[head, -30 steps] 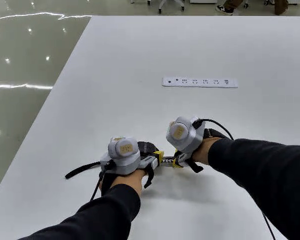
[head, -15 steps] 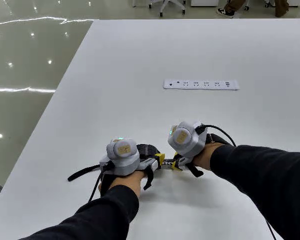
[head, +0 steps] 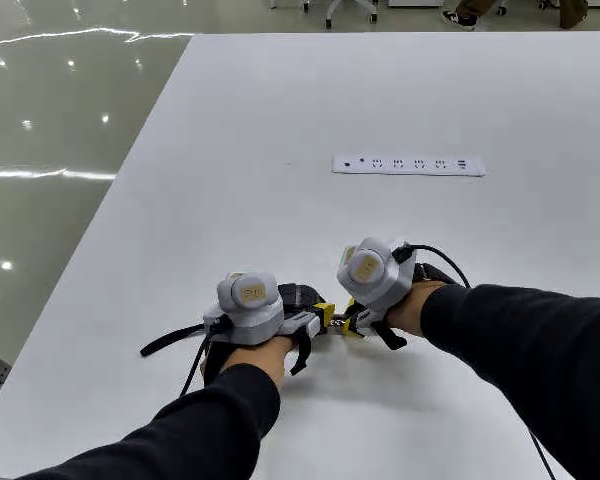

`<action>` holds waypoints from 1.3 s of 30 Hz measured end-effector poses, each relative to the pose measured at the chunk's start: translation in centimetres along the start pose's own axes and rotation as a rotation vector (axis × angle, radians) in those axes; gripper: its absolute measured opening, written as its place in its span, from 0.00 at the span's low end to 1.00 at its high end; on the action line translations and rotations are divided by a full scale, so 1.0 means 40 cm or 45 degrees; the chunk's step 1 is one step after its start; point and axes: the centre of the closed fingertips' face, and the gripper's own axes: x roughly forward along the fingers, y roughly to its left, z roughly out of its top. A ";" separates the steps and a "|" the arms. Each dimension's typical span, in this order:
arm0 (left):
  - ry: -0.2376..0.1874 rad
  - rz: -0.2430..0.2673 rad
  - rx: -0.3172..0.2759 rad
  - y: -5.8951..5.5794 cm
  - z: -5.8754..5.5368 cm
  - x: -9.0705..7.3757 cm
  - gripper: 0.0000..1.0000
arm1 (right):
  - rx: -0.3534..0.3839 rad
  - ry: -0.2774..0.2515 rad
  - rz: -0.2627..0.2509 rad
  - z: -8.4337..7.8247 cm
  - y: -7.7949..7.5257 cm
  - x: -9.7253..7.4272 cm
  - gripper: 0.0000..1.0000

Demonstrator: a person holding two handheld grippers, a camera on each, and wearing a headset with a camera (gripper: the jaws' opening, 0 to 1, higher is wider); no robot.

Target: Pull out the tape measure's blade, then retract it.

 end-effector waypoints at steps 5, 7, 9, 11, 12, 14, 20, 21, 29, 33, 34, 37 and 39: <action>0.000 -0.001 -0.007 0.000 0.000 0.000 0.59 | -0.005 -0.011 0.004 0.012 -0.001 0.003 0.08; 0.001 -0.005 -0.010 0.000 -0.001 -0.001 0.59 | -0.007 -0.015 0.005 0.015 0.000 0.004 0.08; 0.002 -0.010 -0.014 -0.001 -0.001 -0.002 0.59 | -0.008 -0.018 0.007 0.019 0.001 0.004 0.08; 0.002 -0.009 -0.019 0.001 0.000 -0.003 0.59 | -0.012 -0.021 0.008 0.023 0.002 0.005 0.08; 0.001 -0.009 -0.019 0.001 0.000 -0.002 0.59 | -0.013 -0.024 0.007 0.025 0.002 0.006 0.08; 0.002 -0.014 -0.016 0.001 0.001 -0.003 0.59 | -0.013 -0.032 0.008 0.026 0.004 0.005 0.08; 0.010 -0.024 -0.021 0.000 0.000 -0.005 0.59 | -0.028 -0.039 0.017 0.031 0.008 0.009 0.09; 0.011 -0.022 -0.016 0.000 0.000 -0.004 0.59 | -0.030 -0.040 0.018 0.031 0.008 0.009 0.09; 0.026 -0.005 -0.011 0.000 -0.002 -0.002 0.59 | -0.024 -0.082 0.024 0.021 0.003 0.000 0.12; 0.025 -0.014 -0.013 0.002 -0.001 -0.002 0.59 | -0.092 -0.076 0.024 0.020 0.008 -0.002 0.12; 0.024 -0.019 -0.014 0.001 -0.001 -0.002 0.59 | -0.081 -0.079 0.023 0.021 0.007 -0.002 0.12; 0.017 -0.036 -0.024 0.004 0.000 -0.002 0.59 | -0.029 -0.095 0.039 0.024 0.006 -0.003 0.10; 0.017 -0.051 -0.031 0.002 0.002 -0.005 0.59 | -0.015 -0.100 0.059 0.026 0.003 -0.004 0.09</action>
